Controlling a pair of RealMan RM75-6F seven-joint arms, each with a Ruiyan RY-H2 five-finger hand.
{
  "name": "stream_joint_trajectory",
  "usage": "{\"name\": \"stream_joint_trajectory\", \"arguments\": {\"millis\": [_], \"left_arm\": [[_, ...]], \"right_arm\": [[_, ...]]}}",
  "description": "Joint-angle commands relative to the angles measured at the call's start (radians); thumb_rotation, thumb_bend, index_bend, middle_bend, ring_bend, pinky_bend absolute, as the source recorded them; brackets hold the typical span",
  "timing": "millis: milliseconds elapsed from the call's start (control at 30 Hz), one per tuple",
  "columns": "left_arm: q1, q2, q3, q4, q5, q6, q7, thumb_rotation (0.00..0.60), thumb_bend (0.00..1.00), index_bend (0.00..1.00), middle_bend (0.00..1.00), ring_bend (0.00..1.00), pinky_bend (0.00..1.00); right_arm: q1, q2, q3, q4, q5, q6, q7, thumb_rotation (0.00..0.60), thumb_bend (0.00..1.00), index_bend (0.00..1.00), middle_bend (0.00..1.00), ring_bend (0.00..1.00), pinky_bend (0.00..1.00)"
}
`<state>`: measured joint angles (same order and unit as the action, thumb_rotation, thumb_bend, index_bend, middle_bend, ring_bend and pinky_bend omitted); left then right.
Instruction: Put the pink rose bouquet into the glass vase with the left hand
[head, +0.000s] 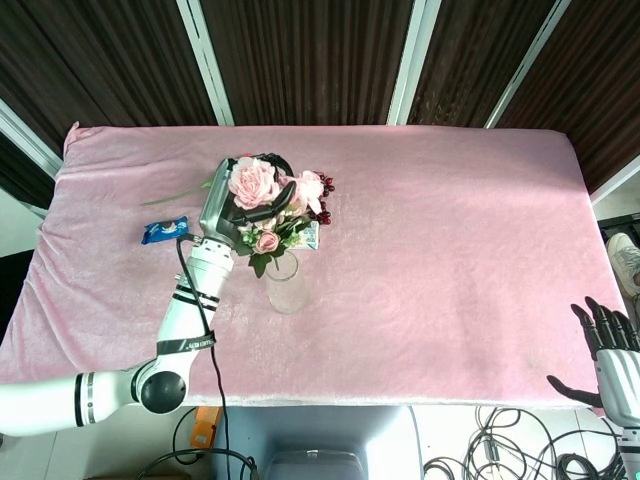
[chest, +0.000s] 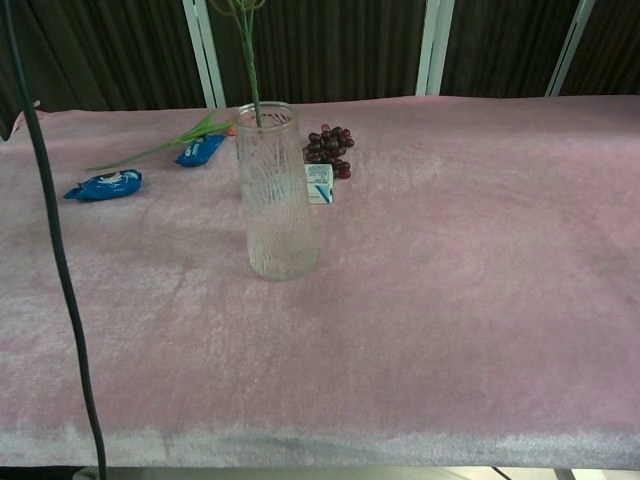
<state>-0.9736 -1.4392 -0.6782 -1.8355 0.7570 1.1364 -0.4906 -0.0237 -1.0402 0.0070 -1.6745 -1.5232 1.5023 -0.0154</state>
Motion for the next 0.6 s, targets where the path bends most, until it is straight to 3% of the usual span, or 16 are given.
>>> {"name": "stream_joint_trajectory", "arguments": {"millis": [33, 233, 600], "left_arm": [[0.005, -0.019, 0.021, 0.017, 0.025, -0.021, -0.012, 0.600, 0.48, 0.82, 0.82, 0.72, 0.81], [0.028, -0.041, 0.095, 0.081, 0.142, -0.086, -0.047, 0.600, 0.48, 0.82, 0.82, 0.66, 0.75], [0.039, -0.105, 0.170, 0.211, 0.269, -0.155, -0.108, 0.600, 0.50, 0.81, 0.75, 0.51, 0.54]], "right_arm": [[0.001, 0.000, -0.001, 0.000, -0.001, -0.001, -0.002, 0.600, 0.18, 0.00, 0.00, 0.00, 0.00], [0.002, 0.007, -0.001, 0.002, 0.004, -0.006, 0.013, 0.600, 0.18, 0.00, 0.00, 0.00, 0.00], [-0.002, 0.021, -0.001, 0.005, -0.006, 0.006, 0.043, 0.600, 0.18, 0.00, 0.00, 0.00, 0.00]]}}
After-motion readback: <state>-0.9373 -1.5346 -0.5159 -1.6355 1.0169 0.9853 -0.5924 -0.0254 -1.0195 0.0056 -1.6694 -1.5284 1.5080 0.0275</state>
